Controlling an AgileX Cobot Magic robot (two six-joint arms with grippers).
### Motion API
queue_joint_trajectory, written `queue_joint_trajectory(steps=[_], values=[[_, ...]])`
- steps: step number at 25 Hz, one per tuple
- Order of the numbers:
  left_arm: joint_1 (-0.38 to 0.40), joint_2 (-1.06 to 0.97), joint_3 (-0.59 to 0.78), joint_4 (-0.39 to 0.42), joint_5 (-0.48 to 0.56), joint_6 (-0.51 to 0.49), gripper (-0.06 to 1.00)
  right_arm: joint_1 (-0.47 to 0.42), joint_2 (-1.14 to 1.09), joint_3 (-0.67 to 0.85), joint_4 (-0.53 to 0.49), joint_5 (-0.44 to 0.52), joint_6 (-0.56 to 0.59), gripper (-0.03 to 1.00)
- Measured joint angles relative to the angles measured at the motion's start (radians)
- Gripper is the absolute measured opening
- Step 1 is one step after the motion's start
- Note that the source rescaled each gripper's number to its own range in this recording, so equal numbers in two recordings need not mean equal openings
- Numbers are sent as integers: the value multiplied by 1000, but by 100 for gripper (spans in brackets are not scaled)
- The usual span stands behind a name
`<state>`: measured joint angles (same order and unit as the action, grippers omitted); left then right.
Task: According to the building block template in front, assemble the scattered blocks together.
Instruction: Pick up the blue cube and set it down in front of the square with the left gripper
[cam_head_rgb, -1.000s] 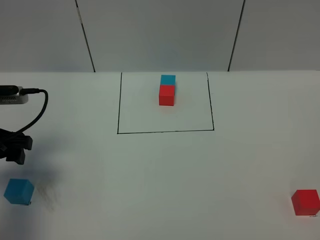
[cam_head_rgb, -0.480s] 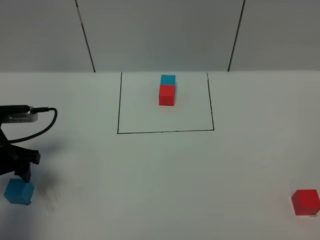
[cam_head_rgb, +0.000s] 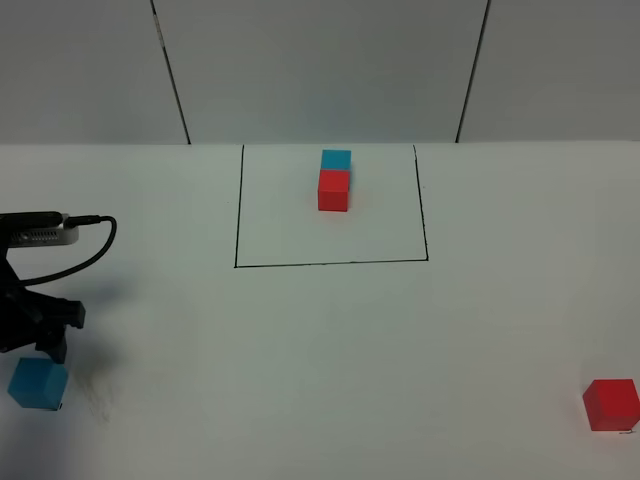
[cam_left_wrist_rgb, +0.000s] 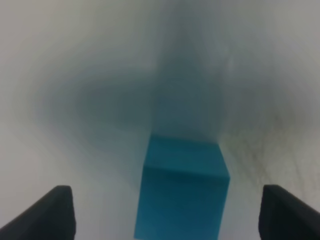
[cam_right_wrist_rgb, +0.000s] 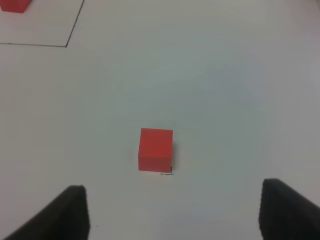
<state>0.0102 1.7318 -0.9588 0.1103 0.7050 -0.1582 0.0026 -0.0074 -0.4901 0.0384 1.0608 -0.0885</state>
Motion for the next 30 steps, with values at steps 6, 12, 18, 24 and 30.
queue_joint_trajectory(steps=[6,12,18,24,30], values=[[0,6,37,0,-28,-1,91,0,0,0,0,0,0,55],[0,6,37,1,-59,-5,91,0,0,0,0,0,0,55],[0,11,37,1,-59,-7,92,0,0,0,0,0,0,55],[0,67,38,0,-52,-8,92,0,0,0,0,0,0,55],[0,77,50,0,-86,-9,92,0,0,0,0,0,1,55]])
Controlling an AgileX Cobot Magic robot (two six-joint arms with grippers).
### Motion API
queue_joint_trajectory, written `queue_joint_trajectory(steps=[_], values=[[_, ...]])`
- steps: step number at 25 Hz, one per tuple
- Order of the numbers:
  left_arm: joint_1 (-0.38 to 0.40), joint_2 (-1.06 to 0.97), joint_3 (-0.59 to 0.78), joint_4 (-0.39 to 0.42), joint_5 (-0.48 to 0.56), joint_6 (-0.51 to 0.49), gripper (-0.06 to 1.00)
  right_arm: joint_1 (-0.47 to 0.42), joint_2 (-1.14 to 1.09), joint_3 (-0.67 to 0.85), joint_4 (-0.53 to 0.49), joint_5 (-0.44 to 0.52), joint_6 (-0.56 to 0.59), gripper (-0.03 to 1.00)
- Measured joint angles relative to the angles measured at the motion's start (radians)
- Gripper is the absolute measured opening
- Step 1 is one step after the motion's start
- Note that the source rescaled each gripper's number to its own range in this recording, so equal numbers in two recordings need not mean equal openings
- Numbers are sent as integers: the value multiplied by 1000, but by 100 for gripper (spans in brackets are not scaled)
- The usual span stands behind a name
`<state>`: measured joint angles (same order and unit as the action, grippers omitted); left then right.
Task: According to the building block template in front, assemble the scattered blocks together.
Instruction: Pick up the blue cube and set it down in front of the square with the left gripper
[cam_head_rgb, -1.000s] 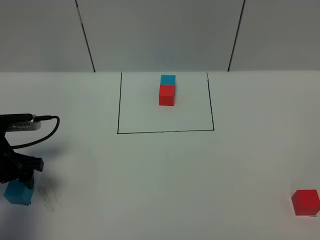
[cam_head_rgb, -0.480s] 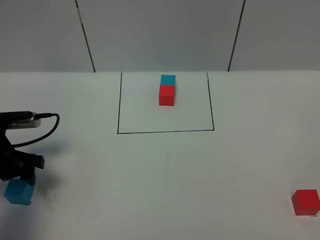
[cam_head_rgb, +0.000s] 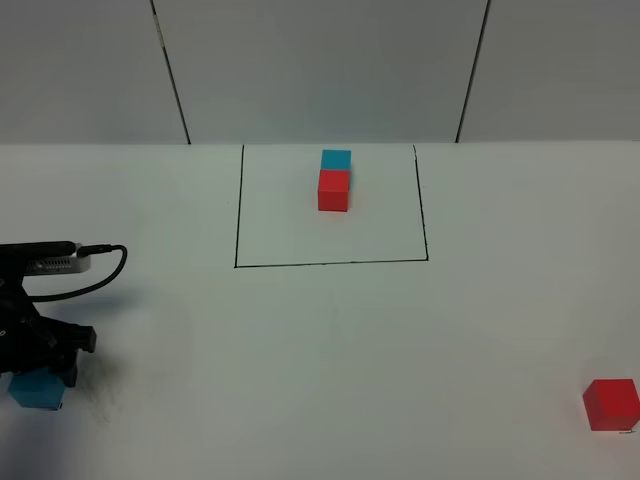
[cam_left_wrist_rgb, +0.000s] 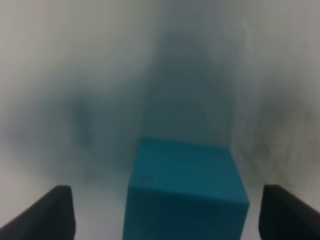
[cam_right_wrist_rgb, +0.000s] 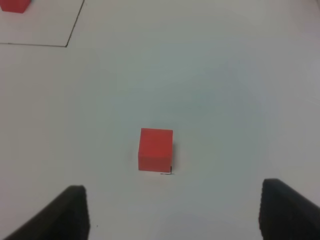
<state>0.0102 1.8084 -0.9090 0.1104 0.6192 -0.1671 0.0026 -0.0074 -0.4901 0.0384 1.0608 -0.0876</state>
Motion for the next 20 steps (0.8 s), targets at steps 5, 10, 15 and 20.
queue_joint_trajectory(steps=[5,10,15,20], values=[[0,4,0,0,-10,0,92,0,0,0,0,0,0,55],[0,26,0,0,-9,0,92,0,0,0,0,0,-1,55],[0,30,0,0,-9,0,92,0,0,0,0,0,-1,55],[0,30,0,1,-9,0,92,0,0,0,0,0,-1,55]])
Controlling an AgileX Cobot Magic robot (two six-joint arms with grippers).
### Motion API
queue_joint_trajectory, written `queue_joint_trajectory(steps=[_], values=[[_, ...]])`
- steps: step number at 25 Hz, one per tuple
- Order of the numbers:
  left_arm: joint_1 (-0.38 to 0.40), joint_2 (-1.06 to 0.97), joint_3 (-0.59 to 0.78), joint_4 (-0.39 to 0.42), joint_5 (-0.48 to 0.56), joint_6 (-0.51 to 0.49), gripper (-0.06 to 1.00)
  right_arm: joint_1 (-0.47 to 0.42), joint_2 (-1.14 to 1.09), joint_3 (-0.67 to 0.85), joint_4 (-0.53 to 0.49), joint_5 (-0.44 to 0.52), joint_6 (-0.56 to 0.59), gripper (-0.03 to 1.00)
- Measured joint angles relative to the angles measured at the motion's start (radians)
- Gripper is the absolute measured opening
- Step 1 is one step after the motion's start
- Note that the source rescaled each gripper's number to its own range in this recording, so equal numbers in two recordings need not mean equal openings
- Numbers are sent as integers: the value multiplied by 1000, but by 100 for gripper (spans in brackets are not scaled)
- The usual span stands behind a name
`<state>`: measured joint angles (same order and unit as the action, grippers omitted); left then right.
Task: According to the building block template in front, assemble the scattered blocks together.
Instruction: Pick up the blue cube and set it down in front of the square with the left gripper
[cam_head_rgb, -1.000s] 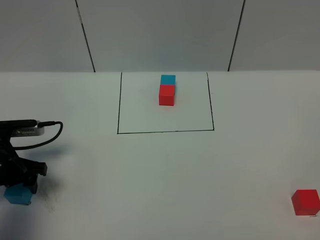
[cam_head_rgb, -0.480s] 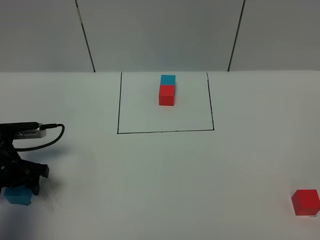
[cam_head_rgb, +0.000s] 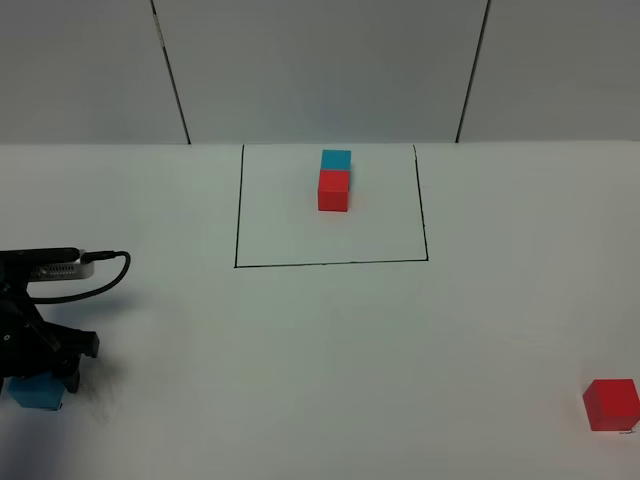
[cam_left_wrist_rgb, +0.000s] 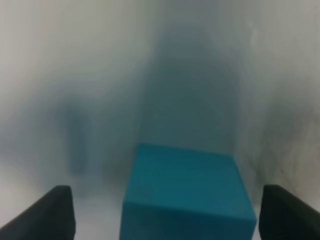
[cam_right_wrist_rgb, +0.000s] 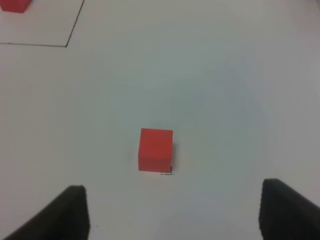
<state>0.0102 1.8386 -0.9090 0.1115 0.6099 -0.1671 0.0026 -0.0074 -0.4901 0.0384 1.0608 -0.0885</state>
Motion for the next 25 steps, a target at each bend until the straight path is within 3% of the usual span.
queue_joint_trajectory(steps=[6,10,15,21,25], values=[[0,0,0,2,0,0,90,0,0,0,0,0,1,55],[0,0,0,2,1,0,81,0,0,0,0,0,1,55],[0,0,0,2,1,0,55,0,0,0,0,0,0,55],[0,0,0,1,1,0,3,0,0,0,0,0,0,55],[0,0,0,1,1,0,1,0,0,0,0,0,0,55]])
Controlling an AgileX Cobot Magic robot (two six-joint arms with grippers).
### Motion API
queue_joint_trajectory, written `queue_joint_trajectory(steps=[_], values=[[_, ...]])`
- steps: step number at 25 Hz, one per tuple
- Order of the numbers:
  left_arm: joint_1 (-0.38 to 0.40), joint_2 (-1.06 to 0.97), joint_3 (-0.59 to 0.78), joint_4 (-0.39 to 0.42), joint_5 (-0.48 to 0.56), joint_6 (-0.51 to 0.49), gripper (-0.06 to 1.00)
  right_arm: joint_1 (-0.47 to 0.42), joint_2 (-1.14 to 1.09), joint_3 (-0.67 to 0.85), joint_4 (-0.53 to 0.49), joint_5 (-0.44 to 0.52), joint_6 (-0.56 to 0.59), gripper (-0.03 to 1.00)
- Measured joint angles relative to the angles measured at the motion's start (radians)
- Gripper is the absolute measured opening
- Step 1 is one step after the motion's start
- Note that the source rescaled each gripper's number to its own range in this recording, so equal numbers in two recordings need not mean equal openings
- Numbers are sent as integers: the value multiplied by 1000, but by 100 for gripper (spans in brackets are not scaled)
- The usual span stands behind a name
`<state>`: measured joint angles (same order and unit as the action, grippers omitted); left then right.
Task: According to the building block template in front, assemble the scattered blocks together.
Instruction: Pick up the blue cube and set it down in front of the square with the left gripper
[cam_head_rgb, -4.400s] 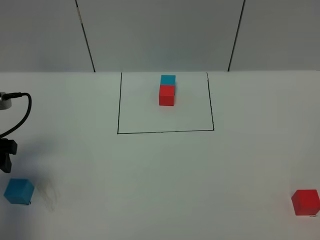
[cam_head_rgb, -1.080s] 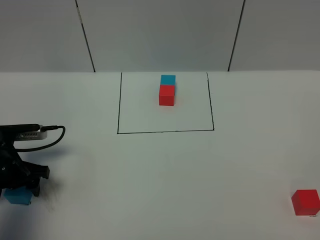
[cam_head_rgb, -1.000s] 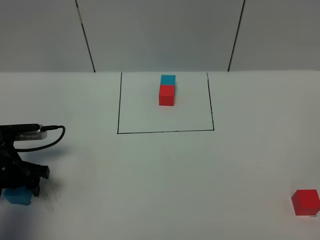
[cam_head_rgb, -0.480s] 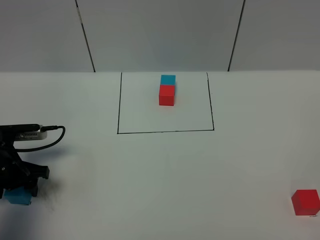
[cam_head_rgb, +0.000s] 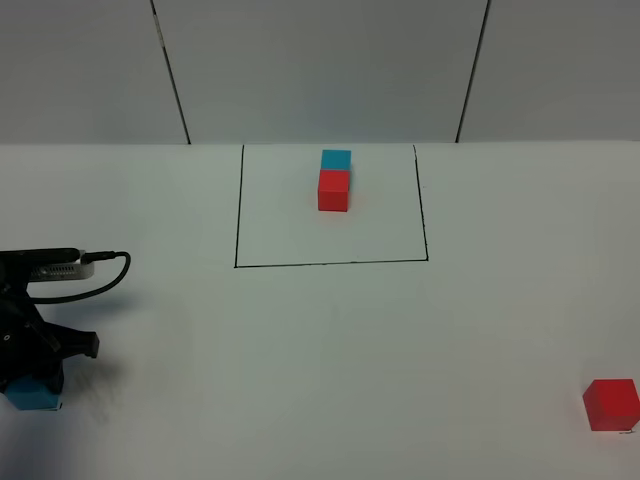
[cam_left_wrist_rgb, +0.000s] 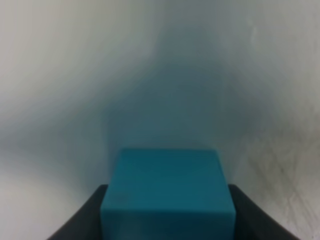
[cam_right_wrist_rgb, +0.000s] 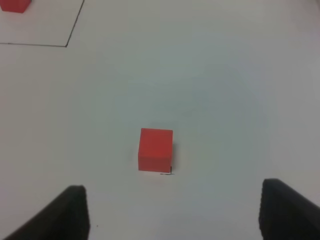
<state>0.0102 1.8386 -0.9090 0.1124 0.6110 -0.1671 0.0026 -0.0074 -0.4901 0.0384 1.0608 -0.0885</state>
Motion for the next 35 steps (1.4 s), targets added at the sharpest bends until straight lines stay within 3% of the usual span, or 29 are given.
queue_joint_trajectory(steps=[19,24,35], values=[[0,0,0,0,2,-17,1,0,0,0,0,0,0,55],[0,-1,-4,1,48,-18,1,0,0,0,0,0,0,55],[0,-134,-18,20,106,58,1,0,0,0,0,0,0,55]])
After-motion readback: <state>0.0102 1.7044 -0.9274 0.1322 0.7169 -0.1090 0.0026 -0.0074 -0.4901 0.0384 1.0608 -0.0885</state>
